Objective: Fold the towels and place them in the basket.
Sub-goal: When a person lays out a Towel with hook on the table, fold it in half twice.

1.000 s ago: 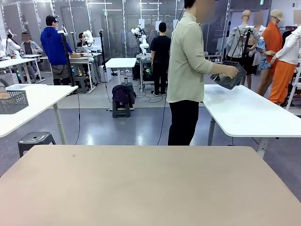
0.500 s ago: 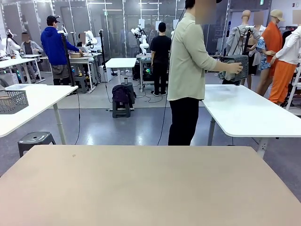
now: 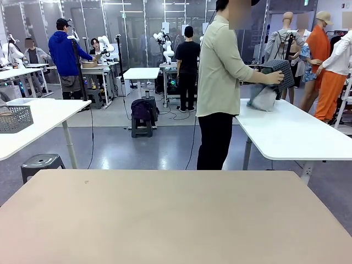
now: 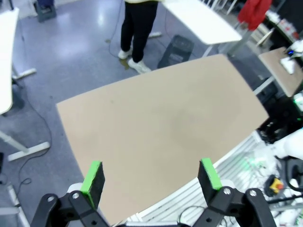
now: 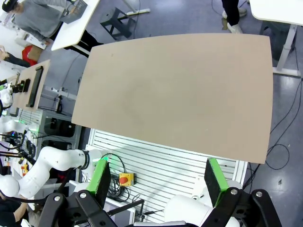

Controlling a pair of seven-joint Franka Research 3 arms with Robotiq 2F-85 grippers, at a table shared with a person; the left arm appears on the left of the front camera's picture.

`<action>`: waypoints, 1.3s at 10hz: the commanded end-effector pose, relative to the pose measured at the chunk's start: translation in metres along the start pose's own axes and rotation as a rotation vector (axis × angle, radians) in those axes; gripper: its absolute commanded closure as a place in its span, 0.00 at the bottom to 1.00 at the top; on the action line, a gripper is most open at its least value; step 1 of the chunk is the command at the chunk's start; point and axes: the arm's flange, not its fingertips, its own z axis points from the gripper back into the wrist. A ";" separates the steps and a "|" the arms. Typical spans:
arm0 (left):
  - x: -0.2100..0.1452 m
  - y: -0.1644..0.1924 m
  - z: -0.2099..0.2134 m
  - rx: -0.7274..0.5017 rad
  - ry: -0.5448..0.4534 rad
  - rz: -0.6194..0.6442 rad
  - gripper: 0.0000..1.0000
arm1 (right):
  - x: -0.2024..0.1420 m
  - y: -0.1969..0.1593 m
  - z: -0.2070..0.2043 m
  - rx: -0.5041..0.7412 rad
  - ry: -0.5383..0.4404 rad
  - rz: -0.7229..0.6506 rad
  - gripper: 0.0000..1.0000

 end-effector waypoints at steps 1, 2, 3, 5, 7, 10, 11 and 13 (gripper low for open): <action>0.006 -0.001 0.011 0.044 0.050 0.030 0.00 | -0.001 0.000 0.002 -0.007 -0.007 -0.004 0.00; 0.006 -0.002 0.014 0.061 0.067 0.033 0.00 | -0.001 0.000 0.002 -0.007 -0.007 -0.004 0.00; 0.005 -0.001 0.017 0.077 0.074 0.036 0.00 | -0.001 0.000 0.002 -0.007 -0.007 -0.004 0.00; 0.005 -0.003 0.018 0.099 0.118 0.039 0.00 | -0.001 0.000 0.002 -0.007 -0.007 -0.004 0.00; 0.004 -0.004 0.018 0.115 0.151 0.029 0.00 | -0.001 0.000 0.002 -0.007 -0.007 -0.004 0.00; 0.007 -0.010 0.017 0.128 0.161 0.007 0.00 | -0.001 0.000 0.002 -0.007 -0.007 -0.004 0.00; 0.009 -0.011 0.015 0.137 0.165 0.005 0.00 | -0.001 0.000 0.002 -0.007 -0.007 -0.004 0.00; 0.003 -0.006 0.013 0.119 0.131 -0.012 0.00 | -0.001 0.000 0.002 -0.007 -0.007 -0.004 0.00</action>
